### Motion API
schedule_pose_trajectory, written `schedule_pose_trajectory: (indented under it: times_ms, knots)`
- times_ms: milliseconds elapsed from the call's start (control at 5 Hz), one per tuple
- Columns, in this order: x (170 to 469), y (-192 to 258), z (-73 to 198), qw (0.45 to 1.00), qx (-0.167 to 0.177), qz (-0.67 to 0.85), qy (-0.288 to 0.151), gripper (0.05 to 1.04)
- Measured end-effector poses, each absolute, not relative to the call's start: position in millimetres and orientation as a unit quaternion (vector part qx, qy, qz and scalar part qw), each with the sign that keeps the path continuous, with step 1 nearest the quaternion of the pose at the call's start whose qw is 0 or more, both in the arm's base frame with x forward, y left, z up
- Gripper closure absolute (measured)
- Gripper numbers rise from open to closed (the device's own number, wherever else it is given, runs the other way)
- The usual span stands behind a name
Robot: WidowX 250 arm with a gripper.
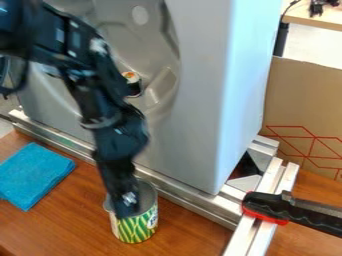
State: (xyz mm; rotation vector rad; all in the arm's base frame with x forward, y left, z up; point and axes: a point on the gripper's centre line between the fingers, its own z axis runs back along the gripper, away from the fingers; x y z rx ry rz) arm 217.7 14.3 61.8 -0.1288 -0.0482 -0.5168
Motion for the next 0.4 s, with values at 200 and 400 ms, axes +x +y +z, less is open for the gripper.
schedule_pose_trajectory:
  times_ms: [200,400]
  knots:
    - [205,42,82,0.980,-0.011,-0.197,-0.020,0.083]
    - [189,64,90,0.989,0.026,-0.146,-0.001,0.083]
